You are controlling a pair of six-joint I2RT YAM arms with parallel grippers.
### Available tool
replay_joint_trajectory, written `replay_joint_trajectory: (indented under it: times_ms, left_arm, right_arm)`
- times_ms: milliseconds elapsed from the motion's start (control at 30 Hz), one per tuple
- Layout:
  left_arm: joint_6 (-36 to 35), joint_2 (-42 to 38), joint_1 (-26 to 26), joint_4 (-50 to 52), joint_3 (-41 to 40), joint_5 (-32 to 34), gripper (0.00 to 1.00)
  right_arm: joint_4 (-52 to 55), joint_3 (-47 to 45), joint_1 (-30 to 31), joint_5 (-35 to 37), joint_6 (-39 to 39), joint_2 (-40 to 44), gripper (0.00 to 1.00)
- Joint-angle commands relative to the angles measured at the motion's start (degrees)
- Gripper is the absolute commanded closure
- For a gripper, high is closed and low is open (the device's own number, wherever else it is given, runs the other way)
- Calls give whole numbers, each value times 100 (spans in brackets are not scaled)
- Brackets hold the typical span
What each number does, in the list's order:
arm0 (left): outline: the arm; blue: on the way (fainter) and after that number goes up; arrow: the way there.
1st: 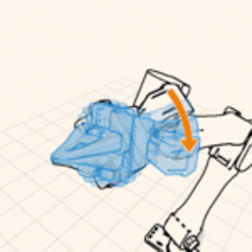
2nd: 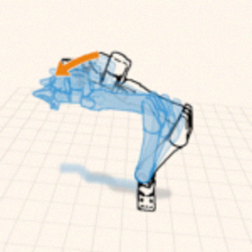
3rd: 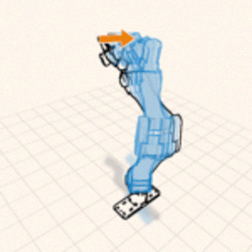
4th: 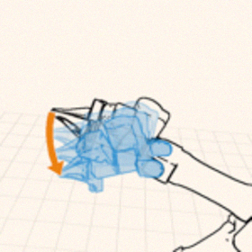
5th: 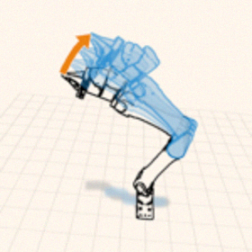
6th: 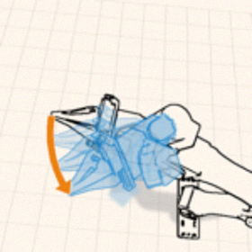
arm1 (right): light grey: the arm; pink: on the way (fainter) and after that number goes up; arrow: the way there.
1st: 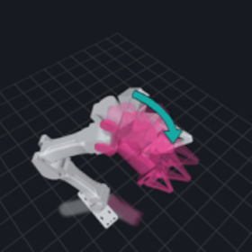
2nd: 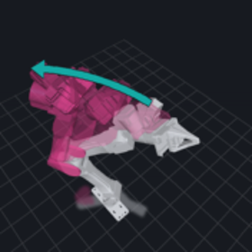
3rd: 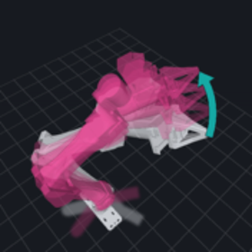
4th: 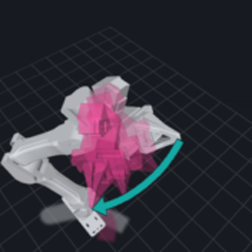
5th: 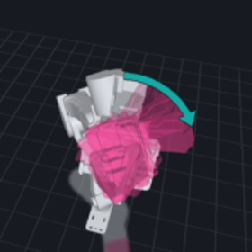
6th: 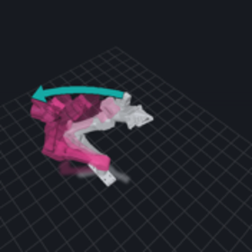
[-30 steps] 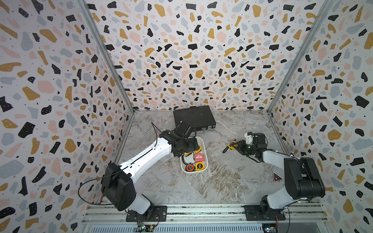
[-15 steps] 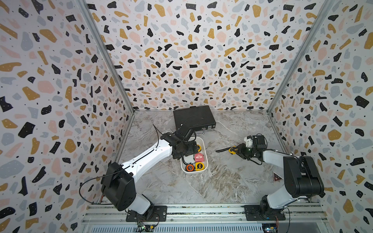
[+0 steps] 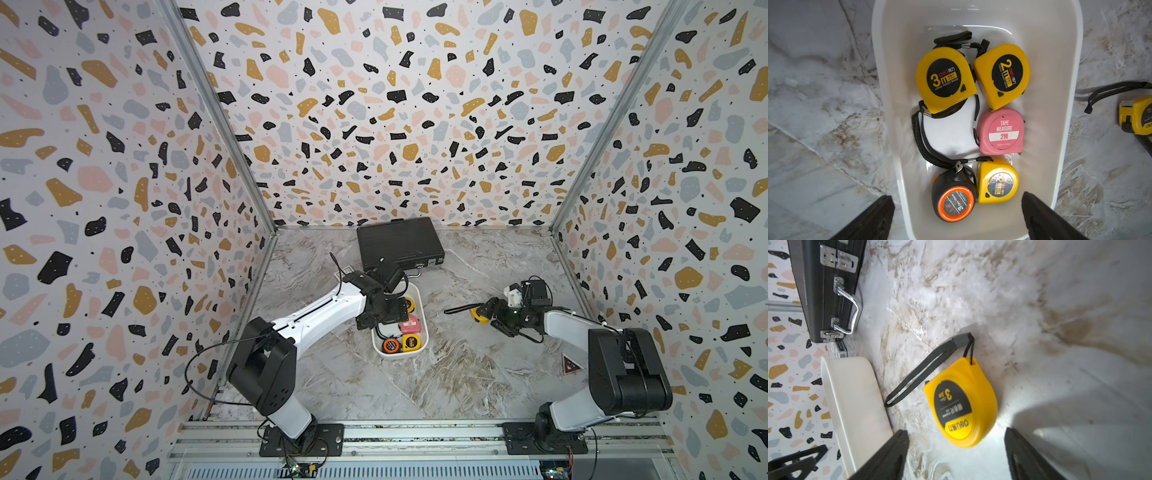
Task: Take the tape measure out of the storage box
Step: Place the tape measure at the center of the board.
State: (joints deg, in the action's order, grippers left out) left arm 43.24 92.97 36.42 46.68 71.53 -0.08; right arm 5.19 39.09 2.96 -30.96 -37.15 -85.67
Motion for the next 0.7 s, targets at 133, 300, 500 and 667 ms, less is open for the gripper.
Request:
replay_joint_trajectory:
  times_ms: [133,300,500,667]
  left_arm:
    - [-420,397,-5,40,485,-55,0]
    - [-608,888,35,67,786,-278,0]
    - [-756,1504,170,210,1209,-306,0]
    - [-791,1907,267,210,1457,-404,0]
  right_arm:
    - [772,94,-15,151,92,807,14]
    - [1240,211,-15,169,227,1225,10]
    - [1626,222,-15,257,375,1656,6]
    - [1738,179,-15,274,418,1795,3]
